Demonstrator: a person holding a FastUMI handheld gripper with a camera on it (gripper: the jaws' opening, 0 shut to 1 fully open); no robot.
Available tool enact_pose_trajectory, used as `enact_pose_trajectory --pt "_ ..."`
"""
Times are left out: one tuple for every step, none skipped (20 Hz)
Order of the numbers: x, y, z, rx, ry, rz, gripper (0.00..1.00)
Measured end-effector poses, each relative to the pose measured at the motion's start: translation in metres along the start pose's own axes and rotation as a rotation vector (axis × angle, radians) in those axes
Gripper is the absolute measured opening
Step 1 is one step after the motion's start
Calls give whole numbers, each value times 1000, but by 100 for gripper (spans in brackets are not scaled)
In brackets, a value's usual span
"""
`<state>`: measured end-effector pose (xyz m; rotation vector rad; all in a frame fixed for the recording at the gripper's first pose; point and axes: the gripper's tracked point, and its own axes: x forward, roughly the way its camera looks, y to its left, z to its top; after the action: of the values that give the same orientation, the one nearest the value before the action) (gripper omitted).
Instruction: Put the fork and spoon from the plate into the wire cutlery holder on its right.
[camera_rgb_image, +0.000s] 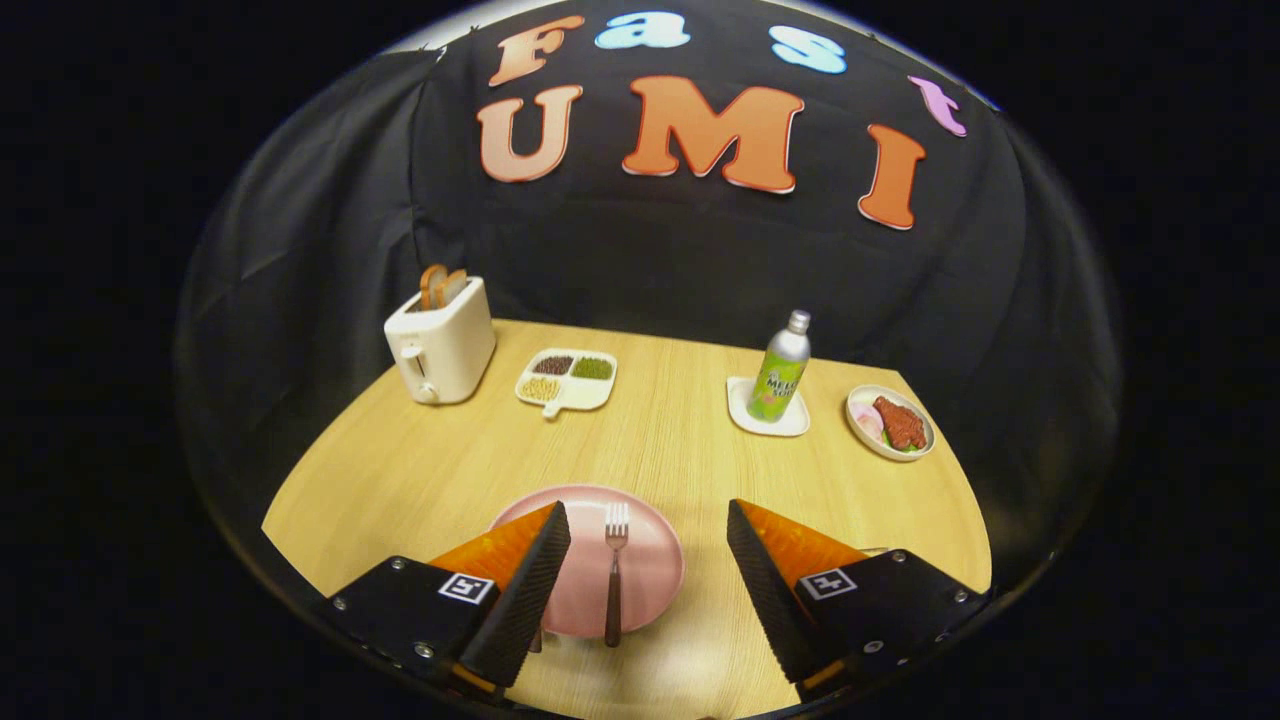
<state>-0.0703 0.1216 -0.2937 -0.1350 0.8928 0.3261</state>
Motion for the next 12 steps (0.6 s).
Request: enact_pose_trajectory --pt "6 4 -13 -13 48 7 93" --pt "12 7 -23 -22 85 15 90" --pt "19 8 -35 -35 125 17 88" --pt "26 11 -45 -48 161 23 85" --pt "32 14 -53 -61 195 30 83" --pt "38 17 -59 -73 228 42 80" --pt "43 19 -66 -86 261 54 77" --pt "46 21 -71 -99 290 63 74" --pt "51 22 -76 -110 321 71 72" --pt "55 22 -82 -117 356 77 68" --pt "59 23 -87 -124 385 82 67" --pt "64 24 -91 -129 409 85 64"
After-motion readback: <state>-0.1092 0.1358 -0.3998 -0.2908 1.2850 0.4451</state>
